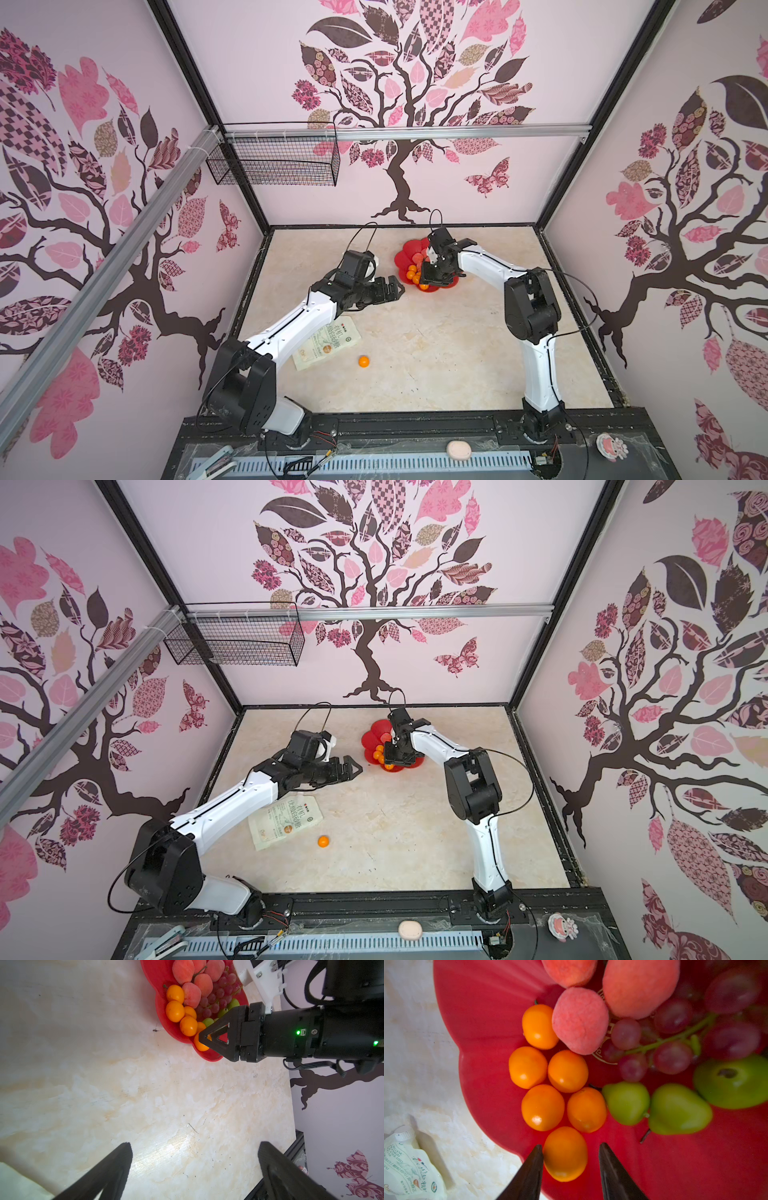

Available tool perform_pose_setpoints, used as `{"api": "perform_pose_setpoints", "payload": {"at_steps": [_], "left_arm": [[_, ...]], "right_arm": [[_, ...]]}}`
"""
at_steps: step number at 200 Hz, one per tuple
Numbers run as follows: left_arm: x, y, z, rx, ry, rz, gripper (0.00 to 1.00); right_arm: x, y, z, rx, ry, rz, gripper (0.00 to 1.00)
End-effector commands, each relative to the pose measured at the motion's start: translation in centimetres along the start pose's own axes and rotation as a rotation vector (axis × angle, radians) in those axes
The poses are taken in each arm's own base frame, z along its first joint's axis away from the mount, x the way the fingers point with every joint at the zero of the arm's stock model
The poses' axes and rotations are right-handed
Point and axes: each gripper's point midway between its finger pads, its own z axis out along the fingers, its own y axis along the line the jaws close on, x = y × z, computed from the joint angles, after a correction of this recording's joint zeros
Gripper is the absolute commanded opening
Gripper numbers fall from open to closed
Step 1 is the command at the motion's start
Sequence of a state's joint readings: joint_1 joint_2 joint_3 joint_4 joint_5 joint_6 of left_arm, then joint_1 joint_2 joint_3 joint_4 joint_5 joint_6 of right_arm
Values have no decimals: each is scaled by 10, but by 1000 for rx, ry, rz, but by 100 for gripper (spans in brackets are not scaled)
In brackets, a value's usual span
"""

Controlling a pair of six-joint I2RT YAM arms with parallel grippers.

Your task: Place and organize the fake fruits in the fruit bowl

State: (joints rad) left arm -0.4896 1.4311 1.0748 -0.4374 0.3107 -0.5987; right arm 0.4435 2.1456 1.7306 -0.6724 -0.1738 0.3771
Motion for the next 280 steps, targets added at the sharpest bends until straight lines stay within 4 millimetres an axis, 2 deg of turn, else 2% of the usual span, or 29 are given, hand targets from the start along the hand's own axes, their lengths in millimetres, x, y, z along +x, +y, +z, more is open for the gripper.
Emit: {"api": "perform_pose_setpoints", "payload": {"at_steps": [1, 35, 60, 84, 122, 172, 205, 230, 261, 280], "left_arm": [[-4, 3, -23, -43, -52, 28, 98], [5, 18, -49, -92, -85, 17, 99], [16, 34, -69, -157, -101, -5, 99], [32, 51, -88, -213, -119, -43, 98], [59, 80, -119, -327, -144, -121, 99], [93, 103, -147, -416, -127, -226, 99], [108, 107, -158, -386, -174, -295, 98], [112, 112, -162, -395, -191, -321, 99], [110, 116, -164, -402, -204, -323, 98], [109, 116, -161, -402, -199, -319, 99]], "right_arm": [[-23, 11, -58, 2, -136, -22, 48], [-18, 21, -83, -3, -187, -40, 48], [0, 47, -88, -20, -179, -97, 48], [29, 78, -80, -44, -136, -171, 48], [76, 112, -65, -84, -66, -244, 48], [151, 160, -49, -139, 55, -390, 47], [193, 180, -39, -162, 130, -461, 47], [217, 192, -30, -186, 185, -498, 47], [241, 203, -16, -205, 258, -543, 47], [248, 206, -6, -203, 288, -551, 47]]}}
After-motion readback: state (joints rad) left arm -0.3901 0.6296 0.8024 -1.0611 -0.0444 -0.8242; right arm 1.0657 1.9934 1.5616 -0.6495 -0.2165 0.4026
